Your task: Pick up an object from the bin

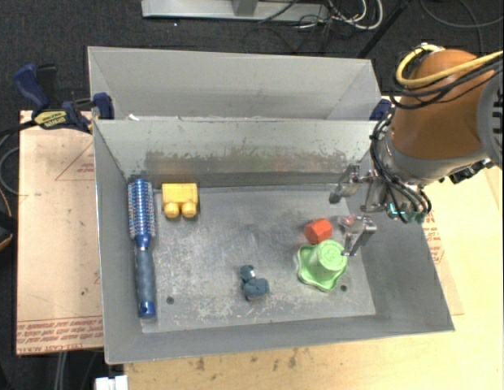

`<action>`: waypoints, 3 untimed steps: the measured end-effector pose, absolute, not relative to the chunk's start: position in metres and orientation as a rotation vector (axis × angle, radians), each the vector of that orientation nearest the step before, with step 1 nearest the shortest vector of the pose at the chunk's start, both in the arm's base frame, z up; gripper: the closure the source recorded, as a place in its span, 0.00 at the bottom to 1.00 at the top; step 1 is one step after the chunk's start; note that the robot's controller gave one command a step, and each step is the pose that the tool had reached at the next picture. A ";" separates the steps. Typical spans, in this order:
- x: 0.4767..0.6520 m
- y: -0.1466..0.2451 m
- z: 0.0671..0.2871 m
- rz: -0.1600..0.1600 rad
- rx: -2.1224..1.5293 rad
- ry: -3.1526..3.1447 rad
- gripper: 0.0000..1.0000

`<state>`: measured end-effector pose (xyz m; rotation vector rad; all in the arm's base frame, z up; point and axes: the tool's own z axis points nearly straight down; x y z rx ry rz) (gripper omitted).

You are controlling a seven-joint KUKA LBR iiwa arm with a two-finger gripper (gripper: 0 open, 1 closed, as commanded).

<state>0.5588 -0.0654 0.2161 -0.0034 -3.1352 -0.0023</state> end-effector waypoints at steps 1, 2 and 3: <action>0.517 -0.072 0.111 0.000 0.148 -3.145 0.00; 0.516 -0.072 0.109 0.000 0.149 -3.142 1.00; 0.525 -0.089 0.235 0.004 0.153 -3.149 1.00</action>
Offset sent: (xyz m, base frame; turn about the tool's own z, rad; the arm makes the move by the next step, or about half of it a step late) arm -0.0591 -0.0095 -0.1461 -0.1184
